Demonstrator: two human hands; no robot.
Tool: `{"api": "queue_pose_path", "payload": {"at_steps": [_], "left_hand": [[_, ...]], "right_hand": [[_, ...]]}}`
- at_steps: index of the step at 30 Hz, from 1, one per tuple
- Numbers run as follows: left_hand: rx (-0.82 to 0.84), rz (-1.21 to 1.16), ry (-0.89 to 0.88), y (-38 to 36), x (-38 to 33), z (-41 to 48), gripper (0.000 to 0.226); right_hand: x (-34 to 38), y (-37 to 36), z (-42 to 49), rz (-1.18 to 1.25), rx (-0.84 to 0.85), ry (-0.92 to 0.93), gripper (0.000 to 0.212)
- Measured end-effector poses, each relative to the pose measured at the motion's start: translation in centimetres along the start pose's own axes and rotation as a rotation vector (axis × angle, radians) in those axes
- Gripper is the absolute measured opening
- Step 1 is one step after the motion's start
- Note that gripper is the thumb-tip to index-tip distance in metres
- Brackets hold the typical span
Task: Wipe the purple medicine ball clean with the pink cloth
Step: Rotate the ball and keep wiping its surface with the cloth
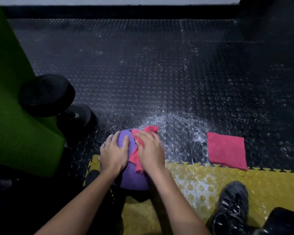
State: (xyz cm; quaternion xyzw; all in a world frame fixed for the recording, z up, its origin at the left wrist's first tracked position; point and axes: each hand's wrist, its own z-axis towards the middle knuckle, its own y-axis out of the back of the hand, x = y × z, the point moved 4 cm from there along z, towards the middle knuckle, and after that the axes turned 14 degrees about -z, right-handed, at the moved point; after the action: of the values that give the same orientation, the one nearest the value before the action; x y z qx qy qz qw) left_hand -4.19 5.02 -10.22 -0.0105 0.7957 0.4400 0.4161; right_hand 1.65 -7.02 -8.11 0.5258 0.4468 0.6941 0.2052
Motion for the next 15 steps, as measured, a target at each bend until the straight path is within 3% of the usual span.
{"api": "queue_pose_path", "payload": {"at_steps": [3,9,12,15], "left_hand": [[-0.015,0.028,-0.027,-0.3,-0.1,-0.7,0.058],[-0.001,-0.037,0.021,-0.1,-0.3,0.3,0.058],[0.023,-0.021,-0.017,0.0,-0.7,0.4,0.071],[0.041,0.014,-0.040,-0.3,-0.8,-0.1,0.074]], "right_hand": [[1.1,-0.2,3.6,-0.039,0.174,0.044,0.027],[-2.9,-0.9,-6.7,0.142,-0.317,-0.097,0.034],[-4.1,-1.3,-8.5,0.184,-0.367,-0.145,0.034],[-2.5,-0.4,-4.0,0.094,-0.208,-0.084,0.033]]}}
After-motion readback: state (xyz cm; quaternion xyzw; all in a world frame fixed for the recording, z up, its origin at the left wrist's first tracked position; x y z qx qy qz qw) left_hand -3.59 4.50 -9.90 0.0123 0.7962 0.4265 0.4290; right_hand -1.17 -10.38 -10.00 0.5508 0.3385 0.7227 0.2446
